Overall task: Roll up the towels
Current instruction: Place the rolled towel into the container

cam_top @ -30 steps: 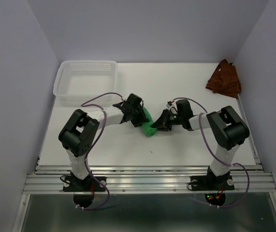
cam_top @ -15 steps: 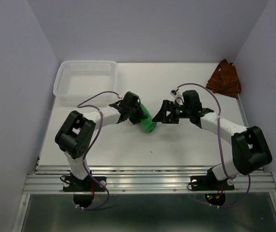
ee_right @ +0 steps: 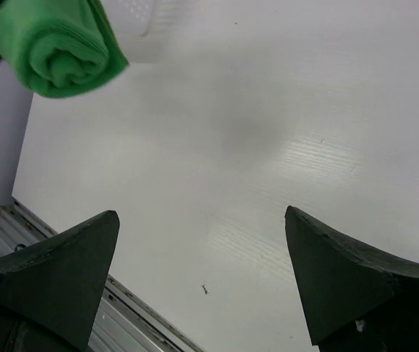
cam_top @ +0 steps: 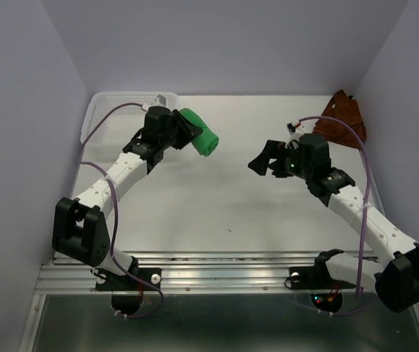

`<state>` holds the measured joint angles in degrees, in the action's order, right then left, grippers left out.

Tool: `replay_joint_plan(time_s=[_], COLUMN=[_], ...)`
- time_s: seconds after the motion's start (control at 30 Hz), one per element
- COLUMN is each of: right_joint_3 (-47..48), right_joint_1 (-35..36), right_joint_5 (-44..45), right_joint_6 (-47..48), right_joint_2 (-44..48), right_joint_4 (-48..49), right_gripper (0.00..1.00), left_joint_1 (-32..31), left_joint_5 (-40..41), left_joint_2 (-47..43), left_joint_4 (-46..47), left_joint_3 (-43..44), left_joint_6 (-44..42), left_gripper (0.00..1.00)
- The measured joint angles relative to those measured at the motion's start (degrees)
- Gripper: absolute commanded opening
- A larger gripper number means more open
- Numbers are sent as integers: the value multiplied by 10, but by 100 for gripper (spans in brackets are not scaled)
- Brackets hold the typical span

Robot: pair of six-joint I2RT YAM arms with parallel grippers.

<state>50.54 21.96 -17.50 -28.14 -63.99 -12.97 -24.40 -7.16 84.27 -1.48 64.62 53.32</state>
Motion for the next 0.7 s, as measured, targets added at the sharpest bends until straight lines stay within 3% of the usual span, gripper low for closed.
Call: replay_joint_plan(time_s=[0.33, 0.5, 0.7], right_joint_3=[19, 47, 74], right_joint_1=[0, 0, 0], right_joint_5=[25, 26, 33], right_joint_6=[10, 23, 43], right_joint_2=[-46, -74, -102], right_joint_4=[-24, -37, -51], right_gripper=[100, 100, 100], left_joint_1=[173, 240, 313], left_joint_5=[-221, -360, -475], left_joint_2=[79, 157, 270], left_joint_4=[-17, -100, -212], left_joint_3=[217, 346, 477], left_joint_6=[-246, -418, -557], left_gripper=[0, 0, 0])
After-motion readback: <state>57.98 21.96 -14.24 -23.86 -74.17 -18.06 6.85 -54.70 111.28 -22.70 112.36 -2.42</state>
